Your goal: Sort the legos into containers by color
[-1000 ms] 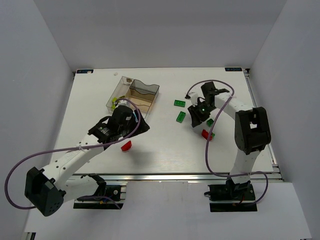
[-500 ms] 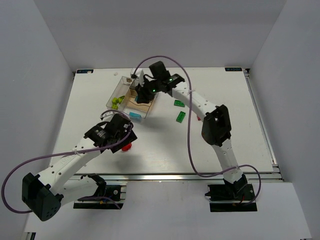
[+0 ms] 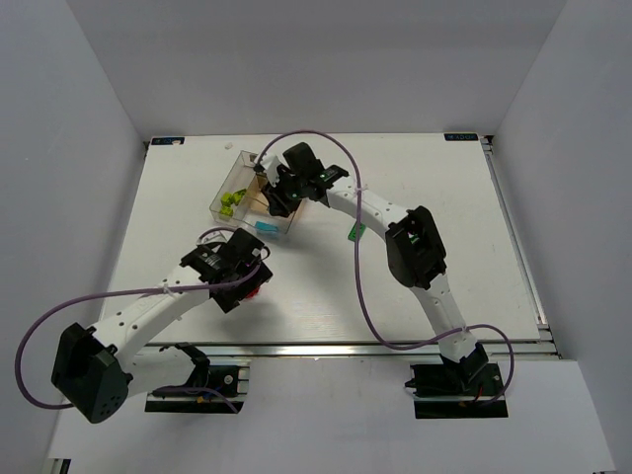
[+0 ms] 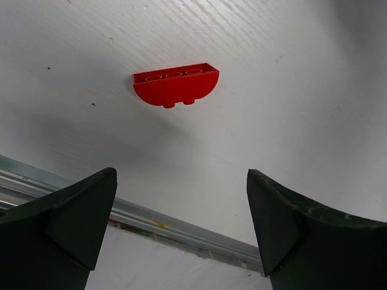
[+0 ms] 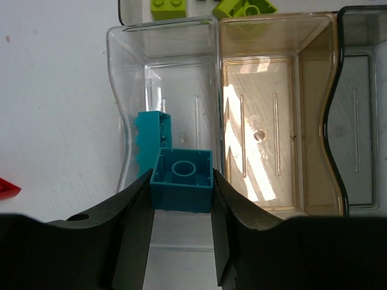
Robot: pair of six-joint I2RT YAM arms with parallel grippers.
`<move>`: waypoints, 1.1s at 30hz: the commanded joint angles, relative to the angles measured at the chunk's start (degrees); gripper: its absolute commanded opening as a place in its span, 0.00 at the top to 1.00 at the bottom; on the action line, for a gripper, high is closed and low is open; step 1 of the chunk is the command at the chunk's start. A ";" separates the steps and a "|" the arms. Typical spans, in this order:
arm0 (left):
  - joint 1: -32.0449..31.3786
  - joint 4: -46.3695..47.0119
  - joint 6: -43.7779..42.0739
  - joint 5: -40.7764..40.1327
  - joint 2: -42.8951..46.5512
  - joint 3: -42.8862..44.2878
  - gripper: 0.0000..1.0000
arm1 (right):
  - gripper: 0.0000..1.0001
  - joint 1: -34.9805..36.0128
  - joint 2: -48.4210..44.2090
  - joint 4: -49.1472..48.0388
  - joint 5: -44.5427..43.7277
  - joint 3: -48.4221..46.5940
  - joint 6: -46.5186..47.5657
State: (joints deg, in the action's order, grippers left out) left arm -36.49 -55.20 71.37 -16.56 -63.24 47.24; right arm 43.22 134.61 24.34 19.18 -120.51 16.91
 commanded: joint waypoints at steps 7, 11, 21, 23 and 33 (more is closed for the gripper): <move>0.80 3.79 6.76 -2.51 -5.57 -0.32 0.02 | 0.44 0.11 -0.75 -2.63 -1.78 1.94 0.50; 0.81 0.10 10.36 -4.70 -7.86 1.79 0.02 | 0.40 -0.15 -1.19 -2.10 -1.51 1.86 0.32; 2.47 -2.28 25.55 -8.31 -10.85 1.97 0.02 | 0.42 -5.06 -16.89 -2.98 4.09 13.79 -4.42; 3.17 -2.20 26.97 -8.58 -12.42 2.15 0.02 | 0.42 -7.08 -20.07 -3.07 5.60 19.42 -4.95; 6.86 6.42 32.23 -3.22 -18.58 0.40 0.05 | 0.41 -12.90 -34.75 -4.12 9.03 37.62 -6.18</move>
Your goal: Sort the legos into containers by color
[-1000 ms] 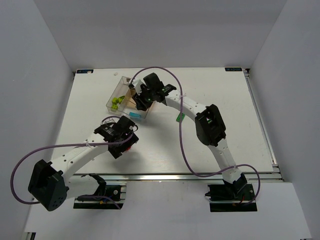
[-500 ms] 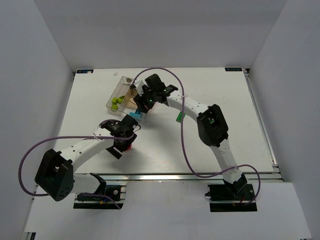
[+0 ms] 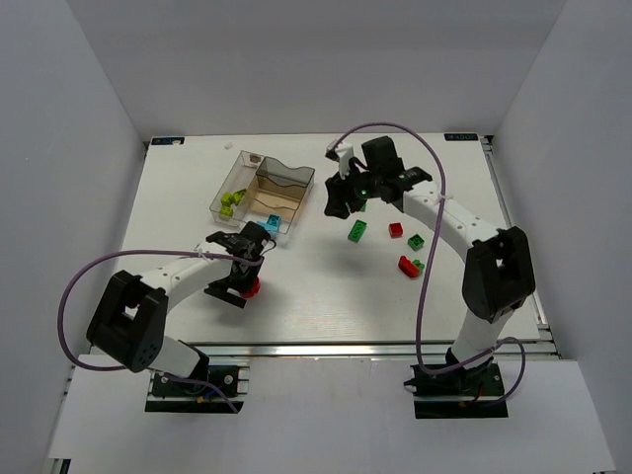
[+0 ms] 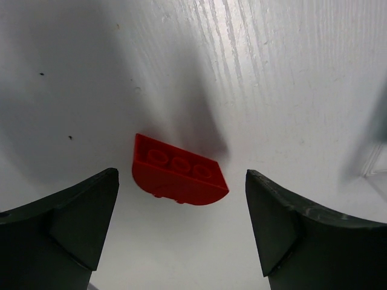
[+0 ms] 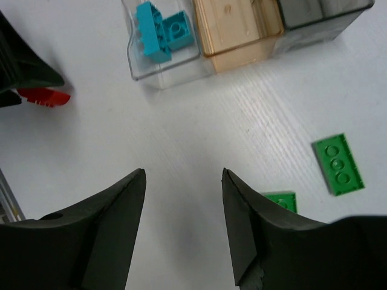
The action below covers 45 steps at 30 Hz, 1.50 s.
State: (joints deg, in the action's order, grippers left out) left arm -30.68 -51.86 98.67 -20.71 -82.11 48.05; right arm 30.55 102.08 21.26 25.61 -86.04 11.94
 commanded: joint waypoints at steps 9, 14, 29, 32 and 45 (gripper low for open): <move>3.60 5.54 13.56 5.06 -1.30 -2.61 0.20 | 0.41 -3.56 -5.22 -1.13 3.84 6.85 -3.51; 4.13 7.65 13.83 6.82 -2.01 -4.37 0.43 | 0.41 -5.84 -6.54 -0.25 4.19 6.94 -3.42; 3.52 9.21 -18.13 0.94 7.58 12.49 1.00 | 1.00 -13.40 -13.14 4.75 4.27 10.80 0.79; 4.22 12.57 -23.42 -1.42 3.81 17.76 1.00 | 1.00 -15.68 -13.05 5.81 8.39 12.03 2.47; 6.68 8.28 -31.00 -9.52 -30.27 53.51 1.00 | 0.67 -18.85 -16.83 7.49 9.55 15.55 7.65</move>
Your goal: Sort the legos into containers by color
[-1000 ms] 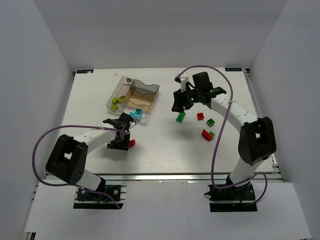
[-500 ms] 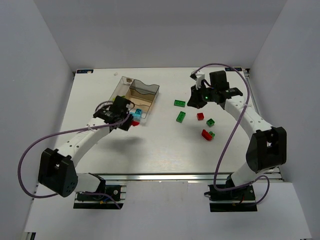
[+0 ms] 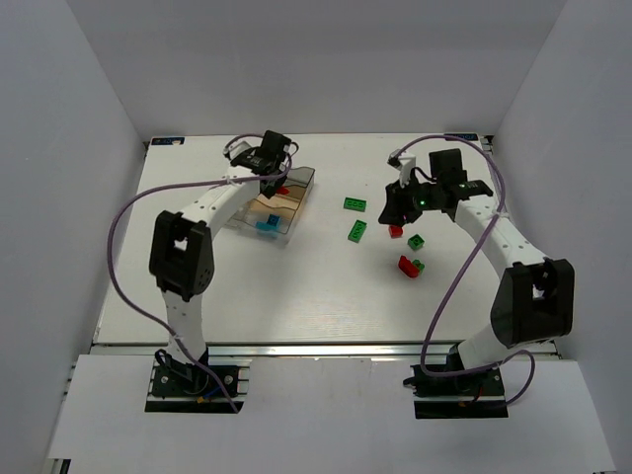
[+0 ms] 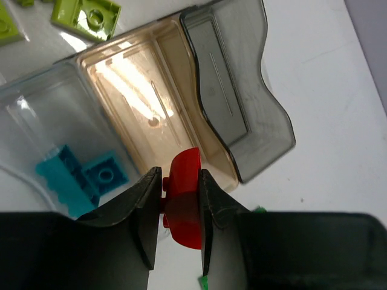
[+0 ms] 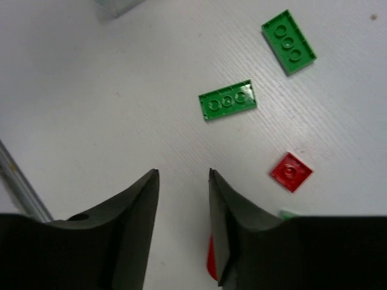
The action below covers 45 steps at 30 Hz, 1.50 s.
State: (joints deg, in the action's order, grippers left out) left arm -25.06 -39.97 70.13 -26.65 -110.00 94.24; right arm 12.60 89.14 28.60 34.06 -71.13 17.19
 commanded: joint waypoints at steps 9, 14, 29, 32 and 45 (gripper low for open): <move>3.17 -8.54 -3.51 -2.62 -10.32 14.13 0.67 | 0.24 -2.41 -4.95 -0.91 -0.40 3.72 2.94; 3.70 -8.29 -4.21 -0.60 -9.02 12.65 0.43 | 0.11 -2.67 0.67 -1.53 -6.10 1.62 2.67; 3.70 27.45 -25.12 28.82 22.78 -20.99 0.16 | 0.26 -1.18 22.65 2.25 -27.03 -12.89 0.39; 3.70 35.56 -25.65 33.68 32.63 -32.43 0.11 | 0.31 -0.91 24.23 2.34 -26.24 -13.59 -0.05; 3.09 31.97 -22.32 30.88 51.72 -48.35 0.11 | 0.42 0.84 26.43 6.12 -23.52 -14.21 -1.81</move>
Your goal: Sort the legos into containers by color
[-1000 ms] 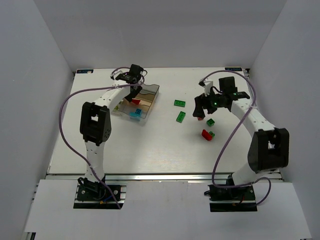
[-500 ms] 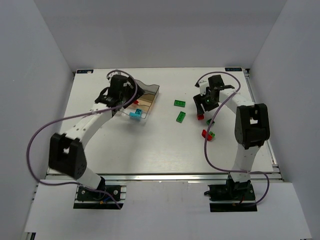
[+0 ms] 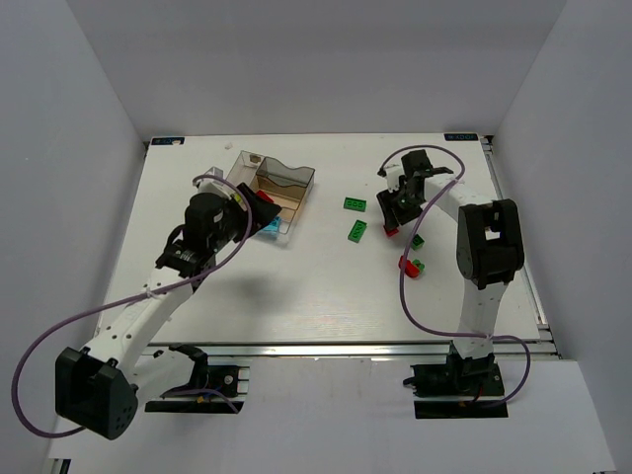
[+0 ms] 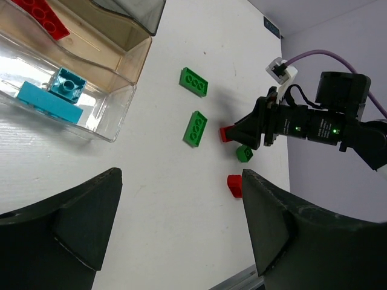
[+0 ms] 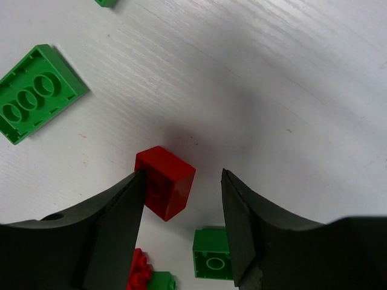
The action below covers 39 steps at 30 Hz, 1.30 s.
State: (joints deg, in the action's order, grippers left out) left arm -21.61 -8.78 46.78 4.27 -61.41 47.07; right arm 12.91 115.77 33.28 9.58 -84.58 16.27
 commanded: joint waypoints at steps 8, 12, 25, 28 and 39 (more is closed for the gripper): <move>-0.89 0.43 2.70 0.39 6.12 -4.26 0.10 | 0.86 0.98 0.78 2.14 3.77 -1.29 -0.63; -0.89 -0.10 3.13 0.21 7.70 -5.05 0.10 | 1.00 0.89 -0.97 2.40 5.52 -1.99 0.34; -0.89 -3.96 3.84 -0.49 13.76 -6.64 0.10 | 1.00 13.17 4.46 2.68 19.24 -30.99 -0.54; -0.89 -6.68 3.93 -1.54 15.17 -5.68 0.11 | 1.00 16.00 8.85 -1.80 19.51 -36.87 -2.99; -0.89 -10.21 7.18 -3.05 19.48 -6.81 0.10 | 0.98 22.07 19.49 -14.03 12.14 -39.88 -3.27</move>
State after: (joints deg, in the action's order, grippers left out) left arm -22.31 -17.67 52.88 1.87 -42.46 40.60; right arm 33.45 135.83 24.29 24.36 -123.55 12.23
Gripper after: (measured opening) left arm 0.897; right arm 0.346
